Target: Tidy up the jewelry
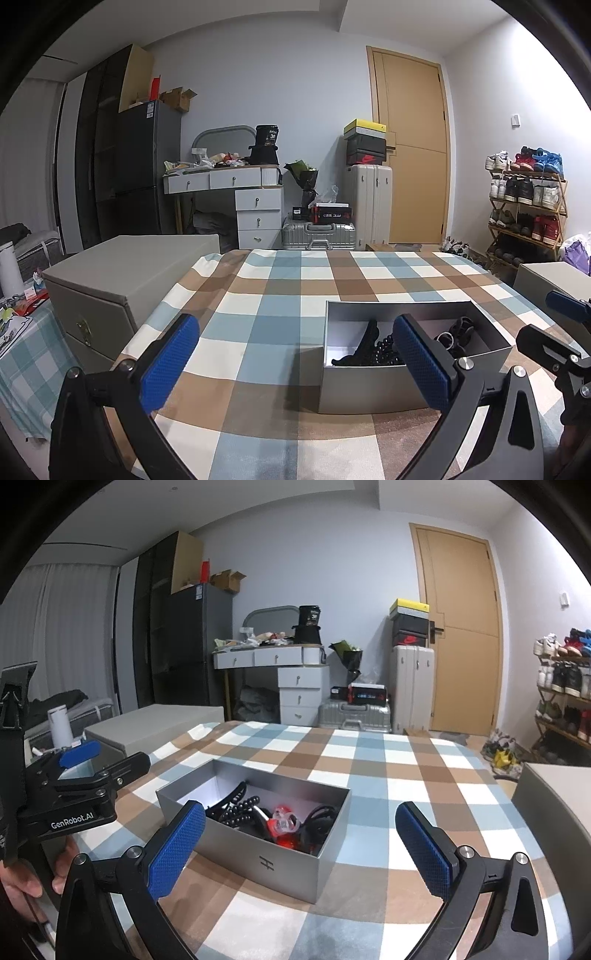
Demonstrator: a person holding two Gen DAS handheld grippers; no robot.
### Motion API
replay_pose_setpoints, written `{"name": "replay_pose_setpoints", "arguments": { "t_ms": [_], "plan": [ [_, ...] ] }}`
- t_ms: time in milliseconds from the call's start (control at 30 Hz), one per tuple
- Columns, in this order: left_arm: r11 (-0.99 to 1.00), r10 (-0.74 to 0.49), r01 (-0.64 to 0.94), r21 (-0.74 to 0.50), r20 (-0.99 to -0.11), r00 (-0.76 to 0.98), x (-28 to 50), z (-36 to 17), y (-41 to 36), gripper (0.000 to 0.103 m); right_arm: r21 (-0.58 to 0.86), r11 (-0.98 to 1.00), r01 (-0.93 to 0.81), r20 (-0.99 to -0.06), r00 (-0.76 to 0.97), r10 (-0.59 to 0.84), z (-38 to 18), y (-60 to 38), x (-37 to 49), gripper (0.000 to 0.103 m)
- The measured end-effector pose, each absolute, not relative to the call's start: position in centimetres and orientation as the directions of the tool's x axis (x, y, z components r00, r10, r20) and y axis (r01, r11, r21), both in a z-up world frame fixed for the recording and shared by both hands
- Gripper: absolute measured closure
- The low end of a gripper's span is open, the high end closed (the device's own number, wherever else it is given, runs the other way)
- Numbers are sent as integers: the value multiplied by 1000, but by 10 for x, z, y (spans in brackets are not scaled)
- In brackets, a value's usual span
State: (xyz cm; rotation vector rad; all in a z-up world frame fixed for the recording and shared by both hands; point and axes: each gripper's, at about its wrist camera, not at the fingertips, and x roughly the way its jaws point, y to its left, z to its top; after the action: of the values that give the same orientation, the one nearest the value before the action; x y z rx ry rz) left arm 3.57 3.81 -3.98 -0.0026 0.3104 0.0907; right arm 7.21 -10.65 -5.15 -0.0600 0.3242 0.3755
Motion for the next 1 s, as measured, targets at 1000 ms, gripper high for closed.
{"name": "replay_pose_setpoints", "arguments": {
  "t_ms": [1000],
  "plan": [
    [997,82,-83,11,-306,948,34,-39,37,1,13,929,-370,-314,881,355,-52,-107,74,0]
  ]
}}
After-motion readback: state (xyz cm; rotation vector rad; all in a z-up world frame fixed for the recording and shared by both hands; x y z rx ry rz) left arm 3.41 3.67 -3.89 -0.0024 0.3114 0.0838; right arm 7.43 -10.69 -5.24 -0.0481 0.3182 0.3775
